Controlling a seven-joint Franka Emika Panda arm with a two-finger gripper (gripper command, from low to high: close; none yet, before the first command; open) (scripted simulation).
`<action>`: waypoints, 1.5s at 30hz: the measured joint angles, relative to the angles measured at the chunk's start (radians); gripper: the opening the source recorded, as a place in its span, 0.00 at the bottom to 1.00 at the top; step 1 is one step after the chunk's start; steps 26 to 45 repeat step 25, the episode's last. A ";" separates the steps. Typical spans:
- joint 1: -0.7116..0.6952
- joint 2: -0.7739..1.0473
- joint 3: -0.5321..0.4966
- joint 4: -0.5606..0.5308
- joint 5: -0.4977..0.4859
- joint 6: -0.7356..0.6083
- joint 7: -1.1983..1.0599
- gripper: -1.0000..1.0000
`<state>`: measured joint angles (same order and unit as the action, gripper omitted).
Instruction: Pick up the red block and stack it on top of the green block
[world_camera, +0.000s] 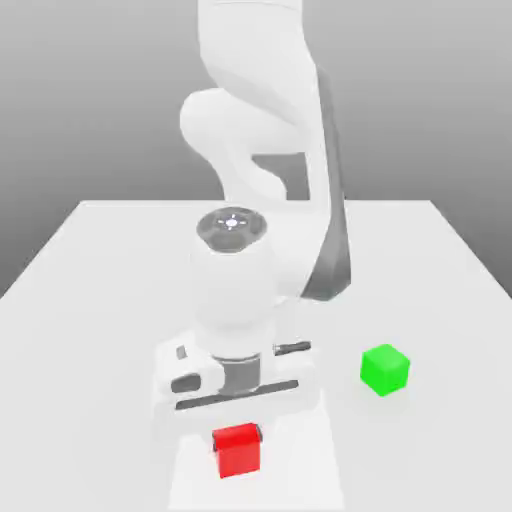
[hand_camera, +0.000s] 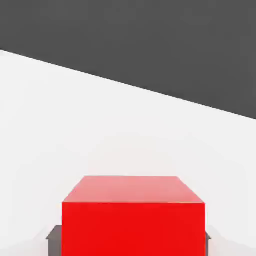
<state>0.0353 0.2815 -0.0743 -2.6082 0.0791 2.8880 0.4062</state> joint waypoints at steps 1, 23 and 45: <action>0.003 -0.030 -0.005 -0.005 -0.010 -0.025 0.008 0.00; 0.434 -0.275 0.225 -0.314 -0.090 0.040 -0.344 1.00; 0.441 -0.275 0.225 -0.314 -0.090 0.039 -0.344 1.00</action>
